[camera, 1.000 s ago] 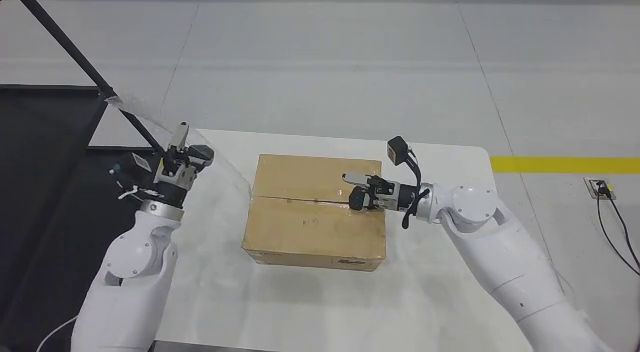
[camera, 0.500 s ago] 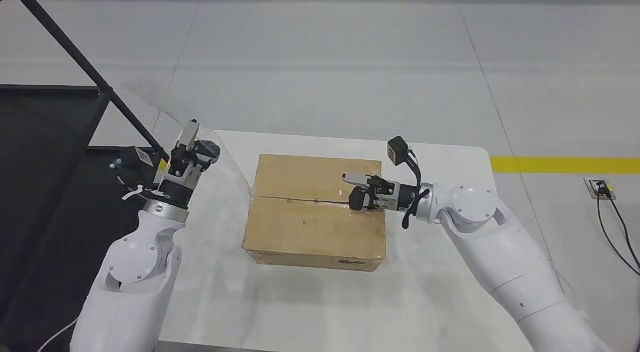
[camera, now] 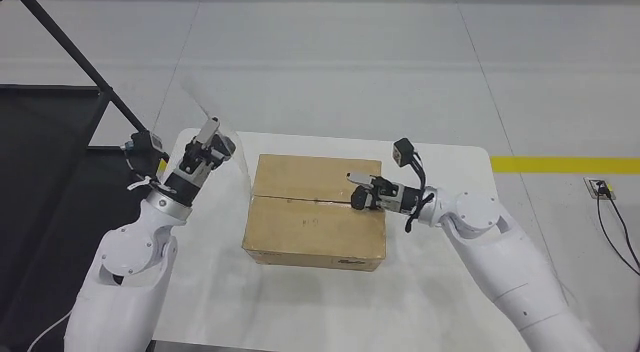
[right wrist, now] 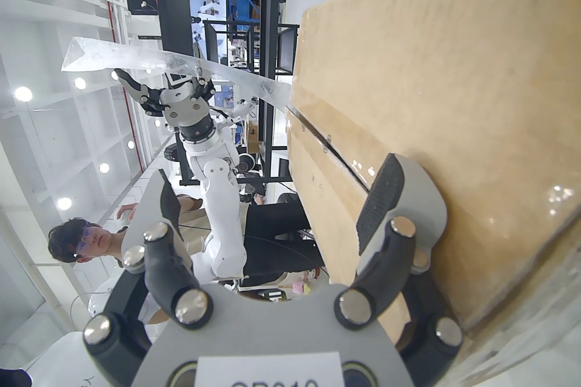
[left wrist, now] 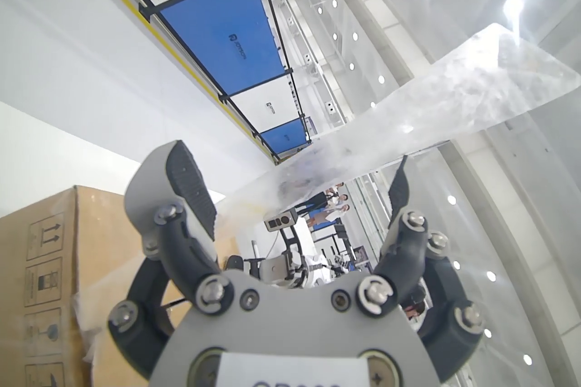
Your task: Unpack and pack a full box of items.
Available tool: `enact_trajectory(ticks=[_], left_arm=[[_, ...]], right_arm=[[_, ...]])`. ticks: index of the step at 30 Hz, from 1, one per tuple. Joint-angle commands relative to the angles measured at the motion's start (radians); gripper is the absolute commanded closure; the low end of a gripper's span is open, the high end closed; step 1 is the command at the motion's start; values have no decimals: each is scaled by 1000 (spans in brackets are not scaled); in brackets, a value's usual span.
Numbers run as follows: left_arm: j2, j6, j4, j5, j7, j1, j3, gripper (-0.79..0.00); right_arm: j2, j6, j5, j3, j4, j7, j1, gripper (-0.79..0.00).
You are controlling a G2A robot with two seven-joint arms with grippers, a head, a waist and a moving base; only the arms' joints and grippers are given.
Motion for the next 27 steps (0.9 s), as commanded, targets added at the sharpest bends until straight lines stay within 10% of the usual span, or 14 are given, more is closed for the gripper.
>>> enact_trajectory(ticks=[1,27], left_arm=[[1,5,-8,19,-17,-2,5,-785],[25,51,-58,-50,-318,-14,-10,-785]], right_arm=[[4,-2,-1,15,-9,3,-11,-785],[17,-18,8,81,-21,35,-62,-785]])
